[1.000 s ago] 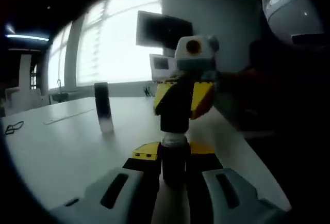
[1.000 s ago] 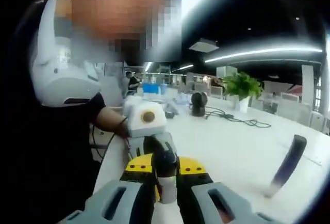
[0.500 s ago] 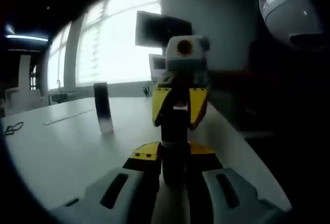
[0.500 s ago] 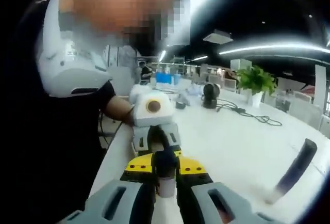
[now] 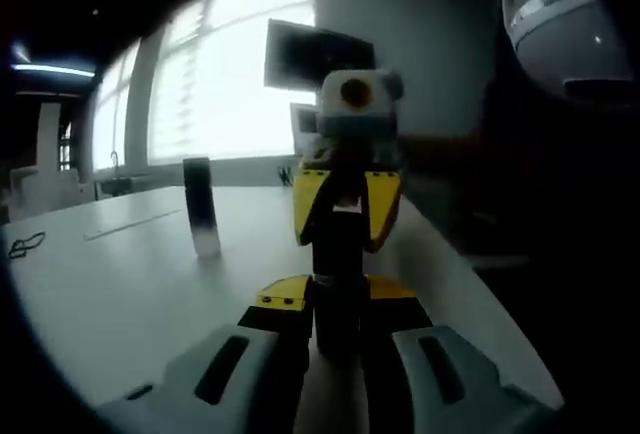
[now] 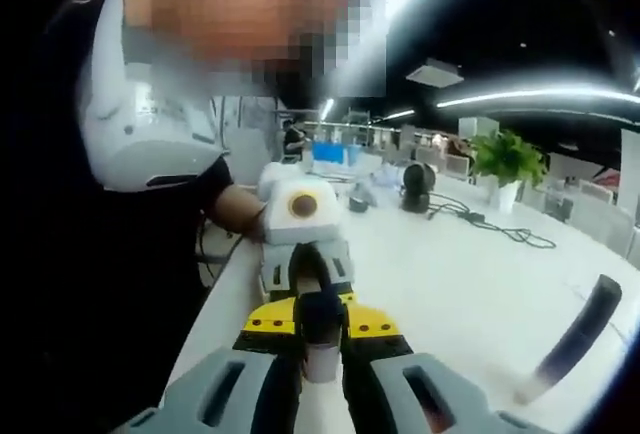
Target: Pick up cosmetic bottle twist off cap place on table pick up cap screw tight cap place on table
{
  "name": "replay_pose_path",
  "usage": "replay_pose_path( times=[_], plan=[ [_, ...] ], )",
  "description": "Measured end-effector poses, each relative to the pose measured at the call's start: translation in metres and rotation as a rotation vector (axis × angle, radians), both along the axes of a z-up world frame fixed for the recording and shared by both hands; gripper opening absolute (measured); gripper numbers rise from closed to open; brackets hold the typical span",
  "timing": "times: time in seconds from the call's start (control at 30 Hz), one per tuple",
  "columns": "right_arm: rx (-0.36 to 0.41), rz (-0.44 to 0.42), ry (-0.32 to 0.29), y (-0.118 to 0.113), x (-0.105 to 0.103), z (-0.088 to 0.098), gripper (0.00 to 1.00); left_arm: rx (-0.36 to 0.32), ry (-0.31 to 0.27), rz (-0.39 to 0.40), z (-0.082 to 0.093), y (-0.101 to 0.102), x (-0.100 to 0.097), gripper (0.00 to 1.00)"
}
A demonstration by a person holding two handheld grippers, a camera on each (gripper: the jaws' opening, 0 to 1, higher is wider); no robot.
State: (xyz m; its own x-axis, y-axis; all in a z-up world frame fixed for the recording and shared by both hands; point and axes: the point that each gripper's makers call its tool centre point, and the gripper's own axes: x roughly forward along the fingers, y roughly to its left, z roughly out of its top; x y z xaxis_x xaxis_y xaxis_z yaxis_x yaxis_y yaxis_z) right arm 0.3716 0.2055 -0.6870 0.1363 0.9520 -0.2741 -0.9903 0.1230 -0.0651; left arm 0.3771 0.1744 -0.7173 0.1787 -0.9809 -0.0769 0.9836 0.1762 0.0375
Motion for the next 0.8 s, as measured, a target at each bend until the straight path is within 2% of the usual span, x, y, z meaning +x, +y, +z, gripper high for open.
replay_pose_path(
  times=[0.63,0.8],
  plan=[
    [0.022,-0.048,-0.007,-0.0027,0.0006,0.0015,0.09,0.002,-0.008,-0.005,-0.0002,0.0002,-0.0011,0.09],
    [0.034,-0.088,-0.020,-0.0033,0.0003,0.0017,0.09,0.003,-0.010,-0.004,-0.0005,0.0002,-0.0010,0.09]
  ],
)
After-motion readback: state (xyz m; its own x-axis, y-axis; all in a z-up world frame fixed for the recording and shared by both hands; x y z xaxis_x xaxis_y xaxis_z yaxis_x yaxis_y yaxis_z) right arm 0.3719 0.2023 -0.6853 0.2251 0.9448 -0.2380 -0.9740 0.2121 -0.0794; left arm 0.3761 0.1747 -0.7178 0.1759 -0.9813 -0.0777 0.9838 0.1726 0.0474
